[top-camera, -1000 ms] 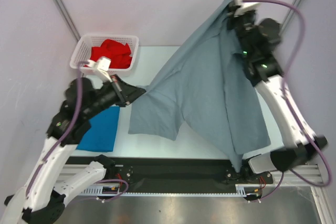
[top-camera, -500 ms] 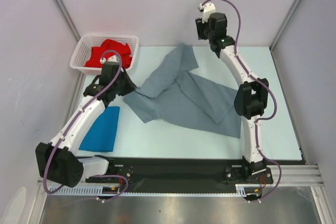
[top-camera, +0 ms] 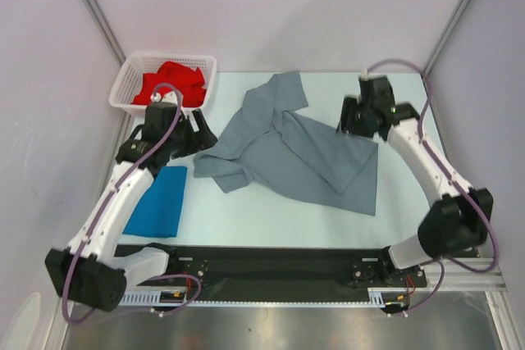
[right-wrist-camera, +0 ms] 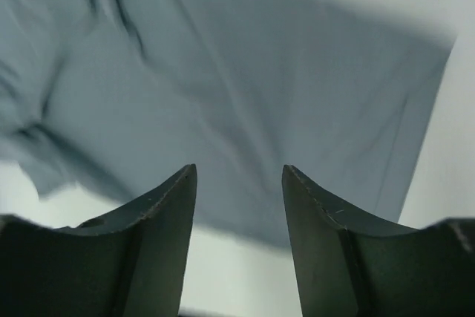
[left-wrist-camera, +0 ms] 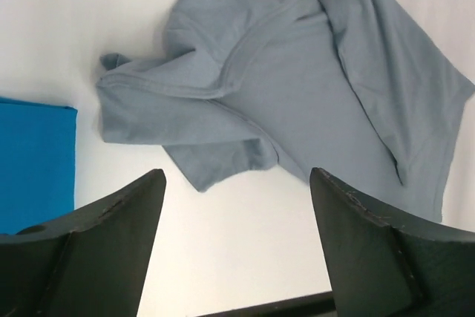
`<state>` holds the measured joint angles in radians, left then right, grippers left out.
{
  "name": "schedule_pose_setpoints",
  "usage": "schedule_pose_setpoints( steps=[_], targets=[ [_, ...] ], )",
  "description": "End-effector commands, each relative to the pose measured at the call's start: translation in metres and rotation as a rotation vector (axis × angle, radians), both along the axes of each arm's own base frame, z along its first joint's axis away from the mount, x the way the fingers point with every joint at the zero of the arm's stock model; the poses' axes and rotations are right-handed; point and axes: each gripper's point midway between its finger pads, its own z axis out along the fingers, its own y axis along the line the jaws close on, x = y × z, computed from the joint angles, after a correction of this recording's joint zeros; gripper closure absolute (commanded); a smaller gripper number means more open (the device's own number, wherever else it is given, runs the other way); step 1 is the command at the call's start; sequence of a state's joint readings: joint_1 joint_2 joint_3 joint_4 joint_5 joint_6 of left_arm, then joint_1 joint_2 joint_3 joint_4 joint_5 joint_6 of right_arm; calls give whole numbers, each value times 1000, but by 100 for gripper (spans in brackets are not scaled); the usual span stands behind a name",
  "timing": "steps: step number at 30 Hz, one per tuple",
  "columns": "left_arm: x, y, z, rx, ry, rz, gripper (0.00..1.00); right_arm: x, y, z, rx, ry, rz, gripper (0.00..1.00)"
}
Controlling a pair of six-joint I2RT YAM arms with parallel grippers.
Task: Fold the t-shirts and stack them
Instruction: Flatten the tshirt out
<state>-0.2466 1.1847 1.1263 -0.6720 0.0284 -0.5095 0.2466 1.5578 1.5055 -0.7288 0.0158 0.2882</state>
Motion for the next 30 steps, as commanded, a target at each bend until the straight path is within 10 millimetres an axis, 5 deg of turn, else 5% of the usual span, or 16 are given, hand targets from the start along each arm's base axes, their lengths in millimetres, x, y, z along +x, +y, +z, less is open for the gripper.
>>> schedule_pose_setpoints(
  steps=[1, 2, 3, 7, 11, 15, 17, 20, 30],
  targets=[
    [-38, -5, -8, -7, 24, -105, 17, -93, 13, -63, 173, 303, -108, 46],
    [-45, -8, -15, -11, 47, -112, 19, -109, 14, -56, 216, 281, -123, 46],
    [-53, -8, -31, -10, 80, -113, 21, -133, 10, -88, 218, 348, -153, 46],
    [-70, -14, -51, -79, 90, -102, 33, -176, -7, -110, 296, 386, -342, 46],
    [-73, -24, -75, -107, 144, -150, 57, -196, -21, -124, 300, 397, -403, 57],
    [-72, -42, -89, -99, 182, -223, 54, -201, -34, -139, 259, 386, -443, 64],
    [-71, -50, -95, -74, 183, -247, 38, -198, -31, -141, 274, 381, -432, 64],
    [-71, -48, -111, -5, 240, -230, 31, -197, -26, -143, 281, 416, -417, 59],
    [-53, -50, -154, 51, 304, -207, 38, -193, -23, -132, 304, 360, -384, 58]
  ],
)
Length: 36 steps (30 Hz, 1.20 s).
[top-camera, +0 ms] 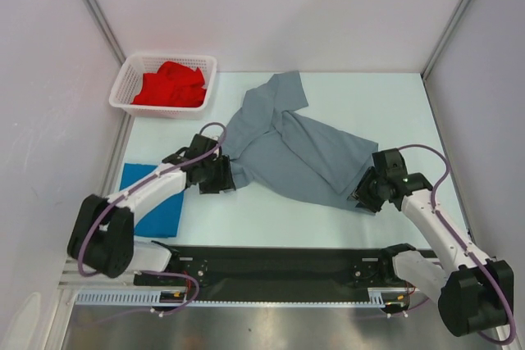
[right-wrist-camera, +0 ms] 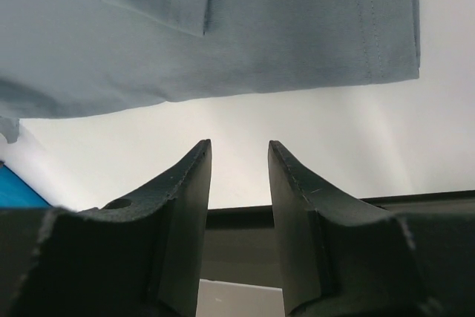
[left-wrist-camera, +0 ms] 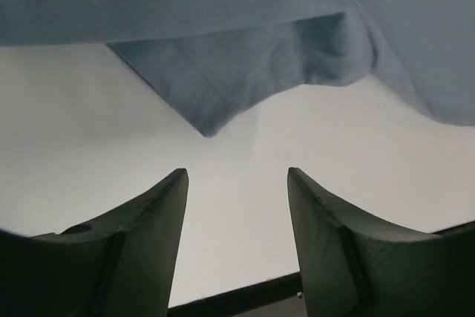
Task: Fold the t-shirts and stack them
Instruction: Flatten the tshirt out
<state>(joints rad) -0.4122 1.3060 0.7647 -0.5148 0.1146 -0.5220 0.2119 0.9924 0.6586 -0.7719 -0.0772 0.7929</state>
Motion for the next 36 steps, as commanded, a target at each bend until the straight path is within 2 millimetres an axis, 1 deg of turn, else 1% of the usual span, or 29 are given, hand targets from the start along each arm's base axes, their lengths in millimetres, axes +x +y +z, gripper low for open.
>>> schedule_pose_setpoints(
  steps=[1, 4, 5, 9, 12, 13, 15, 16, 17, 18, 21, 22, 23, 24, 25, 26, 27, 28, 29, 30, 31, 32, 33, 35, 36],
  targets=[
    [20, -3, -14, 35, -6, 0, 39, 8, 0, 12, 8, -55, -3, 58],
    [28, 0, -20, 74, -1, 14, 41, 6, -2, 14, -1, -60, -3, 58],
    [29, 1, -25, 87, 8, 18, 42, 5, -3, 15, -2, -59, -5, 58],
    [35, 0, -30, 92, 8, 20, 44, 3, -3, 19, 9, -78, -6, 58],
    [35, -5, -36, 74, 26, 18, 57, 0, -4, 18, 7, -76, -5, 58],
    [34, -6, -37, 71, 31, 16, 65, 1, -4, 19, 7, -81, -5, 58],
    [32, -8, -40, 69, 32, 13, 71, 0, -5, 19, 2, -81, -3, 58],
    [32, -9, -40, 68, 27, 9, 82, 0, -5, 18, 2, -81, -1, 58],
    [32, -8, -40, 77, 28, 8, 92, 0, -4, 20, 5, -84, 4, 58],
    [31, -10, -35, 78, 22, 3, 100, 0, -4, 19, 6, -82, 7, 58],
    [21, -17, -16, 95, 19, 12, 100, -1, -4, 21, 9, -84, 15, 58],
    [7, -28, -1, 78, 9, -17, 100, -1, -4, 21, 8, -83, 17, 58],
    [3, -37, 8, 55, 1, -17, 100, -1, -3, 21, 11, -82, 20, 58],
    [-5, -50, 18, 1, 14, -5, 100, -3, -3, 21, 12, -79, 23, 57],
    [-20, -63, 28, -12, 9, -46, 100, -2, -3, 21, 13, -84, 28, 58],
    [-23, -71, 38, -16, -5, -51, 100, -2, -2, 21, 14, -89, 30, 57],
    [-27, -73, 42, -7, -3, -30, 100, -3, -3, 20, 13, -87, 30, 57],
    [-36, -71, 43, 28, 4, -32, 100, -3, -3, 19, 11, -87, 34, 57],
    [-36, -73, 50, 17, -5, -26, 100, -4, -3, 18, 11, -83, 40, 57],
    [-39, -74, 53, 11, -4, -27, 100, -4, -3, 18, 12, -79, 43, 57],
    [-41, -73, 58, 10, -8, -30, 90, -4, -1, 19, 19, -80, 51, 57],
    [-41, -68, 58, 33, -7, -21, 90, -3, 0, 19, 22, -84, 53, 57],
    [-41, -63, 64, 39, -24, -12, 90, -3, 0, 18, 24, -83, 59, 57],
    [-40, -54, 70, 57, -62, 6, 69, -1, 2, 20, 28, -83, 68, 57],
    [-39, -50, 81, 43, -94, 16, 58, 0, 2, 19, 27, -76, 72, 57]
  ],
)
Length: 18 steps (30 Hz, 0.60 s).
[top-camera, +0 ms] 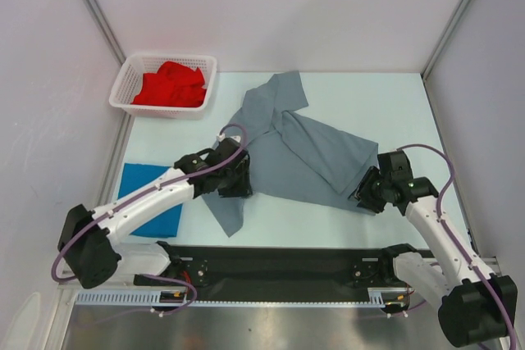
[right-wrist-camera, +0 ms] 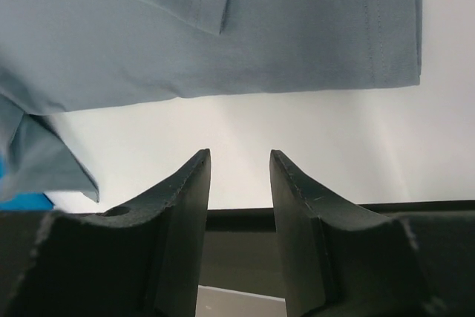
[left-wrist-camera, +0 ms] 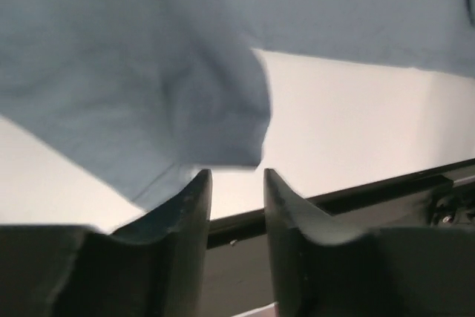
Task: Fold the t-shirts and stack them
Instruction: Flatten the tshirt out
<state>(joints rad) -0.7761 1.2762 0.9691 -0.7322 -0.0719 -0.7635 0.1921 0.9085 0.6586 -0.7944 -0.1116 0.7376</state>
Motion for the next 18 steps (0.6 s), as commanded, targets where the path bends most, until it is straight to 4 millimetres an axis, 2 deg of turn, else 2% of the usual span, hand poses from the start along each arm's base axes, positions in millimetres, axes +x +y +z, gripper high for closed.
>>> schedule_pose_setpoints(
  steps=[1, 2, 4, 5, 6, 7, 8, 10, 11, 13, 15, 17, 18],
  targets=[
    [1, 27, 29, 36, -72, 86, 31, 5, 5, 5, 15, -11, 36, 57],
    [1, 29, 33, 31, -87, 86, 27, 5, 5, 5, 15, -9, 40, 56],
    [-5, 32, 38, 17, -103, 70, 26, 6, 5, 4, 13, -4, 49, 56],
    [-13, 33, 27, 13, -75, 50, 29, 8, 6, 5, 14, -9, 51, 56],
    [-18, 34, 21, 9, -59, 45, 38, 7, 6, 3, 11, -4, 57, 56],
    [-23, 35, 18, -8, -48, 47, 43, 6, 6, 3, 10, 0, 62, 56],
    [-35, 38, -1, -1, 2, 43, 47, 6, 6, 2, 11, 1, 66, 56],
    [-51, 35, -10, -62, 65, 59, 50, 5, 5, 2, 6, 2, 72, 56],
    [-63, 42, -29, -52, 109, 77, 53, 4, 5, 1, 4, 4, 75, 55],
    [-74, 43, -38, -89, 157, 123, 60, 1, 4, -1, 0, 12, 78, 55],
    [-82, 54, -52, -93, 175, 199, 58, 0, 4, -1, 0, 10, 80, 55],
    [-77, 57, -57, -109, 150, 259, 47, -4, 4, -4, 4, 17, 83, 55],
    [-79, 58, -60, -103, 160, 267, 46, -4, 4, -5, 4, 19, 83, 55]
  ],
)
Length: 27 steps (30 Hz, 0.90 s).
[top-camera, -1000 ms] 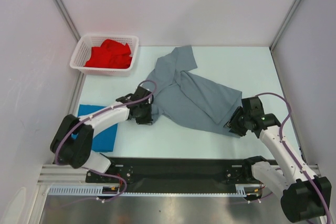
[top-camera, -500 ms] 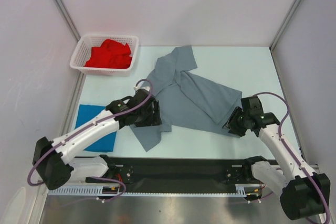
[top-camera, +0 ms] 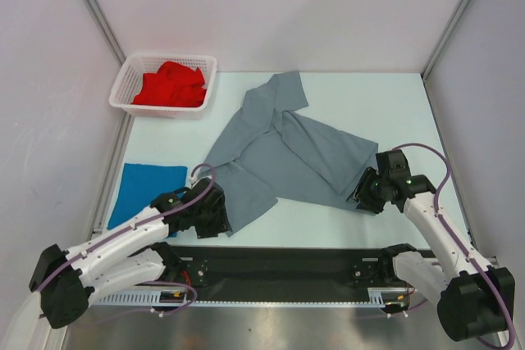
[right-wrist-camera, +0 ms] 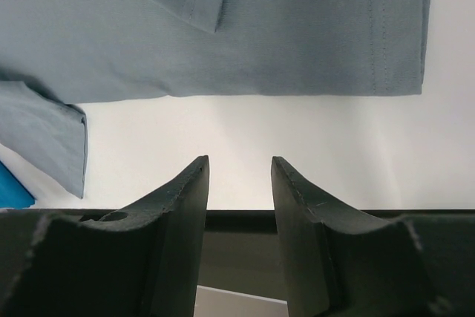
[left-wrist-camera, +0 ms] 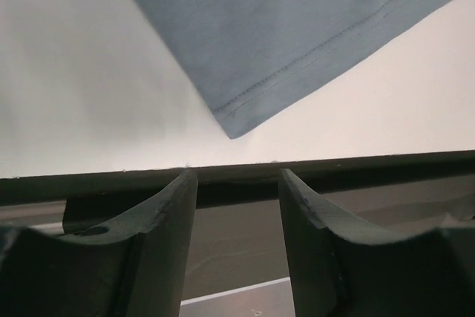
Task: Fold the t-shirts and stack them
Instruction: Flatten the tshirt out
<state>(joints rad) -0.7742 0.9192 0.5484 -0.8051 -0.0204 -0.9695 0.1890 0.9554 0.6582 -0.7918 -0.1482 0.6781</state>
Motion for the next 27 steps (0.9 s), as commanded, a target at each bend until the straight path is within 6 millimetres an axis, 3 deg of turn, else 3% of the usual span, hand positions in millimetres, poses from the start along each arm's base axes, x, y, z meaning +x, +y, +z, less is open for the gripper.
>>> schedule_pose_setpoints(
  steps=[1, 8, 13, 27],
  targets=[
    [14, -10, 5, -79, -43, 118, 46, -2, 1, 2, 9, -16, 17, 55],
    [20, -12, -18, -27, -8, 107, 51, -3, 1, 5, 14, -19, 18, 55],
    [23, 0, -26, 35, 3, 123, 65, -5, 0, 6, 8, -18, 15, 54],
    [35, -4, -33, 130, 46, 89, 55, -4, 0, 4, 17, -17, -2, 54]
  ],
)
